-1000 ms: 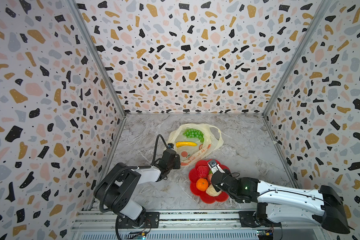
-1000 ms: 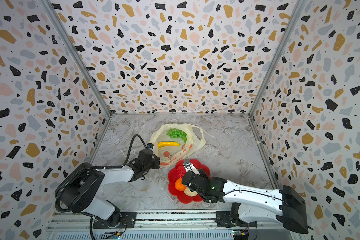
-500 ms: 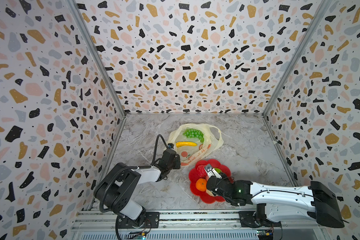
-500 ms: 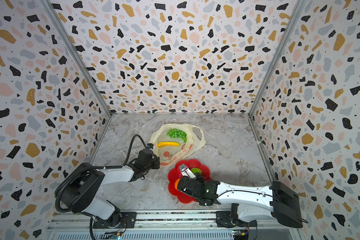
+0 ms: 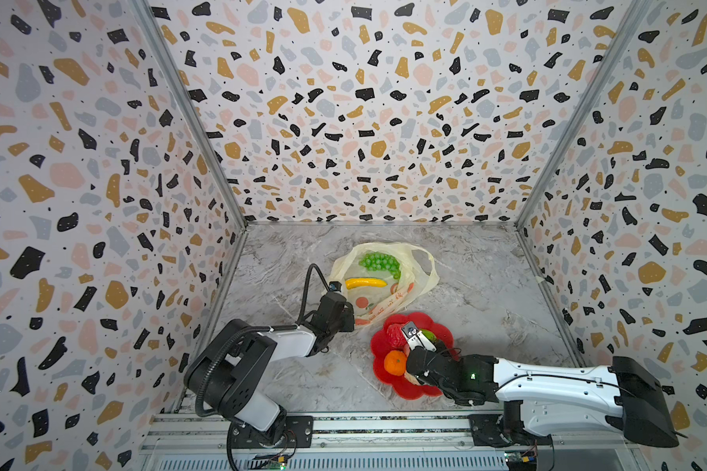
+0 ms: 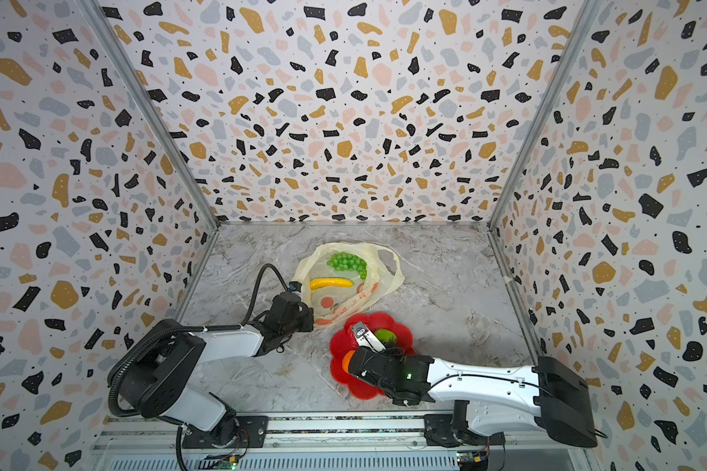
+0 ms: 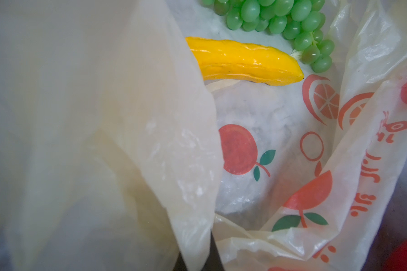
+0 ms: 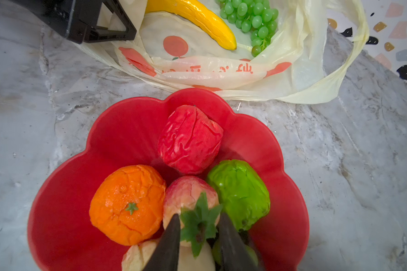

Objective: Take fruits out of the plastic bag
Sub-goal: Place the fruit on the plate, then pick up the fruit from the plastic bag.

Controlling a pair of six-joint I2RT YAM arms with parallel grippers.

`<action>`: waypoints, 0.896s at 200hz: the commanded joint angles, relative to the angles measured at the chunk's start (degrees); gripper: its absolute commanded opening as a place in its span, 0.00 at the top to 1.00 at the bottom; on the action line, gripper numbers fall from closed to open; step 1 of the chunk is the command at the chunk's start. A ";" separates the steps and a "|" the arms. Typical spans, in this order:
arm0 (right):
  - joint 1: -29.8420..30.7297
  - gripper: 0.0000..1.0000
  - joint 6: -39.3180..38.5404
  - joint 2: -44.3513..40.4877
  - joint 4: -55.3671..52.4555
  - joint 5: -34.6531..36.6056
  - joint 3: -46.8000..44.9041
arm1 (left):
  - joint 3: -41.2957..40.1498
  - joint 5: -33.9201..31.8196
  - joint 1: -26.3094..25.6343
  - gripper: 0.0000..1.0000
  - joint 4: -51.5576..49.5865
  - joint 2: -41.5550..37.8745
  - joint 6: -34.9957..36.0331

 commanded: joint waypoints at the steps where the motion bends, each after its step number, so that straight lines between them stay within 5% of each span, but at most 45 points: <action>1: -0.70 0.67 -1.00 -3.20 -2.80 0.94 4.01 | -0.90 -2.25 -0.14 0.99 -0.03 -2.54 0.29; 39: -8.85 0.60 -5.18 -8.67 1.28 -6.89 5.59 | -1.77 -5.94 0.28 0.99 -1.15 -5.93 1.12; 83: -27.28 0.52 -4.43 -2.67 11.65 -32.00 9.32 | -2.98 -5.98 3.17 1.00 -1.35 -7.31 0.98; 179: -30.74 0.42 -25.14 34.24 7.21 -38.63 39.67 | -6.82 -5.26 8.39 1.00 -0.17 -12.53 -1.59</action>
